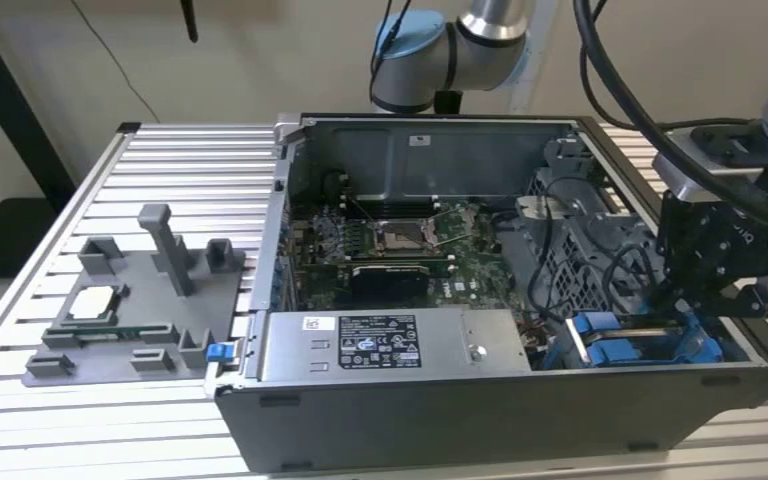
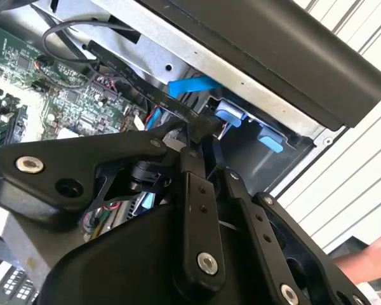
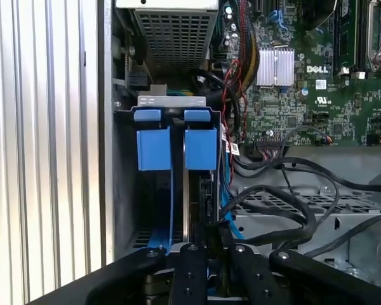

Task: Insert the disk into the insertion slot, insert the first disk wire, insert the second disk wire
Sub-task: 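Insert the first disk wire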

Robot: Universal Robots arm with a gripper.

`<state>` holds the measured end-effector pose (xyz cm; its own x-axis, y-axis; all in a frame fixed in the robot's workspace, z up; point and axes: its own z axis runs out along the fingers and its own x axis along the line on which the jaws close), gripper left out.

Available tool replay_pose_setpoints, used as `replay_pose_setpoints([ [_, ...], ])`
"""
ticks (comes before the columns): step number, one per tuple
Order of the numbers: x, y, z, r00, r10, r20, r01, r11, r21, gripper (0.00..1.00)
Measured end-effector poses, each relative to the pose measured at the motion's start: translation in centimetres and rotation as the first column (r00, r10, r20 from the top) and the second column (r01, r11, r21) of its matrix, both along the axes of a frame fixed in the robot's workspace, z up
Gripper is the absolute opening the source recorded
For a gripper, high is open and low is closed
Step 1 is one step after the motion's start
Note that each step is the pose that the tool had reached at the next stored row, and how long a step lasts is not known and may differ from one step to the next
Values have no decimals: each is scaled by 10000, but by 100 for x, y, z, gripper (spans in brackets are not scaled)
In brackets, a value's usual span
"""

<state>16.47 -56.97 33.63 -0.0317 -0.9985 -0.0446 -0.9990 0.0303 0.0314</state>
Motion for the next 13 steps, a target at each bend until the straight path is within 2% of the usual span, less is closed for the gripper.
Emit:
replay_pose_setpoints([
  [3, 0, 0, -6, 10000, -30, 2, 30, 10000, 2, 0],
  [4, -1, 0, -5, 10000, -33, 1, 33, 10000, 7, 100],
  [13, -1, 0, 131, 10000, -38, 0, 38, 10000, 4, 100],
])
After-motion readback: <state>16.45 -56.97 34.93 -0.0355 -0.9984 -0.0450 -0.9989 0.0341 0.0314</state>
